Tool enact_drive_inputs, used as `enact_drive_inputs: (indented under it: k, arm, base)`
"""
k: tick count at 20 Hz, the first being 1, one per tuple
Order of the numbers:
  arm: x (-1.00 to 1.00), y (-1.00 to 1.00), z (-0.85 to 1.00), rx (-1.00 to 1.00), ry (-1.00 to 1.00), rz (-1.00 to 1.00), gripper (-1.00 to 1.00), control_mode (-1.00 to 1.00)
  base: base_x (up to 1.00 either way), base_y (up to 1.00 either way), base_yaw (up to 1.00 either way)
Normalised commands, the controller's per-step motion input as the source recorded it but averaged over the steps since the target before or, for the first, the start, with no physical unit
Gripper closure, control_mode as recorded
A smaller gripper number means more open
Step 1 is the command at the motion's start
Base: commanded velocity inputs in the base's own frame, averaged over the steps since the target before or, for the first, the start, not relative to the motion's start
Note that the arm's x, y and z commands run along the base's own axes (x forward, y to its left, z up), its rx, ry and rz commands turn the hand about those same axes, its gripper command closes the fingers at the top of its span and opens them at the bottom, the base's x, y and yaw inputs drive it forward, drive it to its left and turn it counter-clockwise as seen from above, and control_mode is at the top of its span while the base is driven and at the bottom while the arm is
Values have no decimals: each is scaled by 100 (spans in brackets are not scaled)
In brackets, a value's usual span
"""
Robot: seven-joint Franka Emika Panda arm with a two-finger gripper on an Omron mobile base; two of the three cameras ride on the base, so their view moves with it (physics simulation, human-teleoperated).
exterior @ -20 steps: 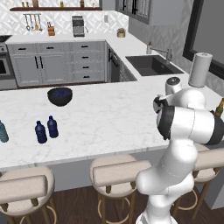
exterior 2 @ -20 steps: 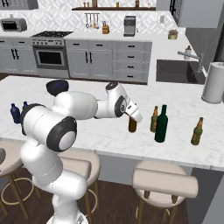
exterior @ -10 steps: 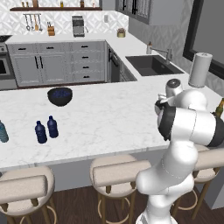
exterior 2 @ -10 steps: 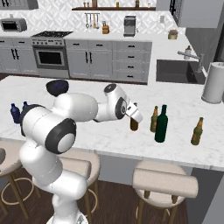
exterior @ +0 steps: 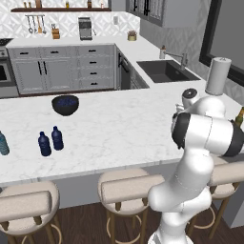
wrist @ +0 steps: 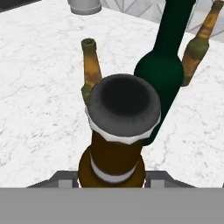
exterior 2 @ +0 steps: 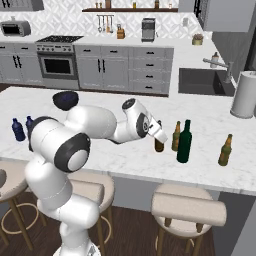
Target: Move the plastic bottles in the middle to the plastics group, and the glass bottles in the middle to the glass group.
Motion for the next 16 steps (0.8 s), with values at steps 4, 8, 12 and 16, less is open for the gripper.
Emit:
enact_drive_inputs:
  k: [4, 8, 12, 16]
  arm:
    - [0, -42, 0, 0, 0, -2, 100, -100]
    - [4, -3, -1, 0, 0, 0, 100, -100]
    - [1, 0, -39, 0, 0, 0, 100, -100]
    - [0, 0, -51, 0, 0, 0, 100, -100]
  base:
    - [0, 0, 0]
    - [0, 0, 0]
    - [0, 0, 0]
    - [0, 0, 0]
